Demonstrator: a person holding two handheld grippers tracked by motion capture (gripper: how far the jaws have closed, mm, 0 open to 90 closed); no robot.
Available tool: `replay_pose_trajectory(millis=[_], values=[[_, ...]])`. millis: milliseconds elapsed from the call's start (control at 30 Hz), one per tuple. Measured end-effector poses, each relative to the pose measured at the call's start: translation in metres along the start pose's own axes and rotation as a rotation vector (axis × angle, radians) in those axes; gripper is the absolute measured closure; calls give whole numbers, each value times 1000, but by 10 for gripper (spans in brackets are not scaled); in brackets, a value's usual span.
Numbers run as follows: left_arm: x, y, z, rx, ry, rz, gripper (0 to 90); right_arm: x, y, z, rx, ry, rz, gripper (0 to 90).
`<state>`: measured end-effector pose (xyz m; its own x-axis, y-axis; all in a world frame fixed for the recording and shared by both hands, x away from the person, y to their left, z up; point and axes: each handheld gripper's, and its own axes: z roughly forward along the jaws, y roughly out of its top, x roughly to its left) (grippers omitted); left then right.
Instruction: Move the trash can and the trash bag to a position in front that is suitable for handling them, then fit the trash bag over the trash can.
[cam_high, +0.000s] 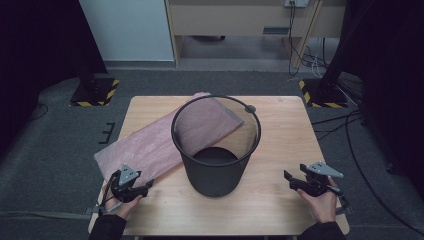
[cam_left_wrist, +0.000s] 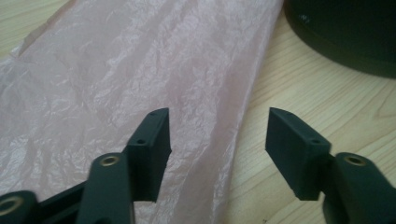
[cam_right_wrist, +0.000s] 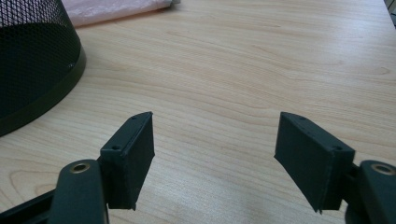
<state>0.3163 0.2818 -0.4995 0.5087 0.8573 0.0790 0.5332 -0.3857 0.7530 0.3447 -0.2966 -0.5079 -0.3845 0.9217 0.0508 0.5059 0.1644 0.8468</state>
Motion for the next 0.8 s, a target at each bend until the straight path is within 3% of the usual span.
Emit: replay_pose_trajectory(millis=[167, 333, 433, 467, 700, 767, 800], values=[[-1, -3, 6, 49, -5, 28, 332, -1, 1, -1, 5, 2, -3, 257], [1, -8, 15, 109, -18, 35, 357, 0, 1, -1, 5, 4, -5, 251], [5, -10, 18, 143, -27, 33, 444, 0, 1, 0, 7, 7, -10, 252], [8, -11, 18, 140, -42, 14, 469, 0, 1, 0, 7, 5, -6, 251], [16, -3, 22, 159, -59, -17, 844, 0, 1, 2, 14, 11, -5, 253], [16, 1, 22, 146, -63, -34, 900, -1, 1, 3, 22, 12, -1, 261], [16, 3, 20, 116, -71, -65, 900, -1, 0, 3, 26, 14, 0, 262]])
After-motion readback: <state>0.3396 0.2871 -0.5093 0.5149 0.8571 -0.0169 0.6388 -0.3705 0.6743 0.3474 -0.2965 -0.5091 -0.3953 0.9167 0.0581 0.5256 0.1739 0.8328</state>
